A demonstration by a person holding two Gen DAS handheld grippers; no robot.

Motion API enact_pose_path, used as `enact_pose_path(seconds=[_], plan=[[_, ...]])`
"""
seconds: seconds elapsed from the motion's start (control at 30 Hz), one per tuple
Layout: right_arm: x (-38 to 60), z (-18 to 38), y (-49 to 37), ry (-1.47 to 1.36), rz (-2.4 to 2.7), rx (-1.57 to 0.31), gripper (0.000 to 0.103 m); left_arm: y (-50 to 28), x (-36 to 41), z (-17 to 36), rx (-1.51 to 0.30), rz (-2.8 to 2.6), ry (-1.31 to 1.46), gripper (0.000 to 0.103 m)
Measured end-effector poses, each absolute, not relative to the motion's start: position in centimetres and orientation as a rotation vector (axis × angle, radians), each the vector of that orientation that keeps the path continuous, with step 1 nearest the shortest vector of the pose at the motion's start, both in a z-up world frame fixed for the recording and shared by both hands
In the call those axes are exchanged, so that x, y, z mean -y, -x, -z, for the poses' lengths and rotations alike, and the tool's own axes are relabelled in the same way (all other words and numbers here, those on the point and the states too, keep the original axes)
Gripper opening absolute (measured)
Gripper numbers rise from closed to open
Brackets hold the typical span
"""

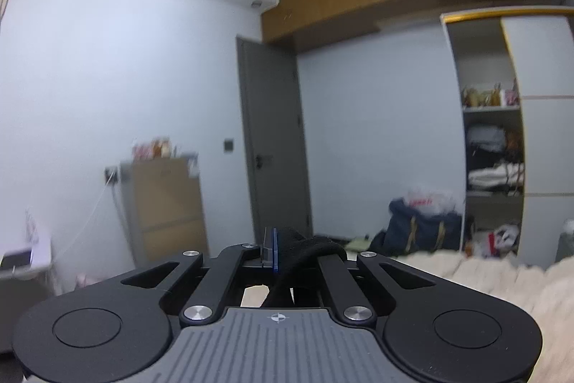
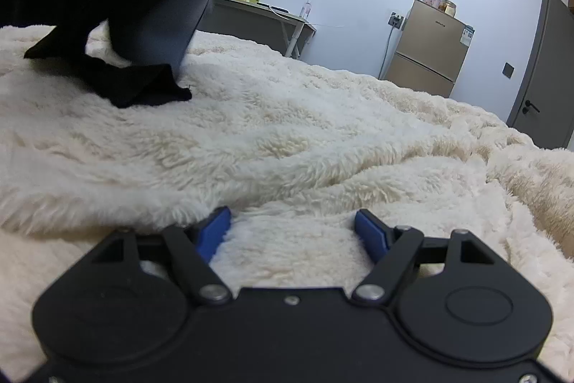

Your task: Fold clothes

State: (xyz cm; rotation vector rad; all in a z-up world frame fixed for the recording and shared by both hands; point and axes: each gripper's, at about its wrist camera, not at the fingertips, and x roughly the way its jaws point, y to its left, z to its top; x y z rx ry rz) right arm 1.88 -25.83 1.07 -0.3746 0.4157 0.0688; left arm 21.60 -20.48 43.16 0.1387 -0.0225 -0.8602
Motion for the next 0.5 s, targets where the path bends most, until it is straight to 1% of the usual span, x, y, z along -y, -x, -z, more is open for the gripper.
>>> enact_pose_path(seconds=[0.2, 0.37, 0.47, 0.5], plan=[[25.8, -1.0, -1.7, 0.377, -0.069, -0.41, 0.075, -20.1, 20.6, -51.5, 0.148, 0.795, -0.094, 0.001], [25.8, -1.1, -1.7, 0.377, -0.069, -0.409, 0.075, -19.9, 17.3, -57.0, 0.212, 0.664, 0.024, 0.001], [25.8, -1.2, -1.7, 0.378, -0.068, -0.409, 0.075, -20.5, 14.4, -56.9, 0.175, 0.589, 0.054, 0.002], [25.8, -1.2, -1.7, 0.378, -0.068, -0.409, 0.075, -20.7, 13.5, -54.0, 0.133, 0.555, 0.023, 0.003]])
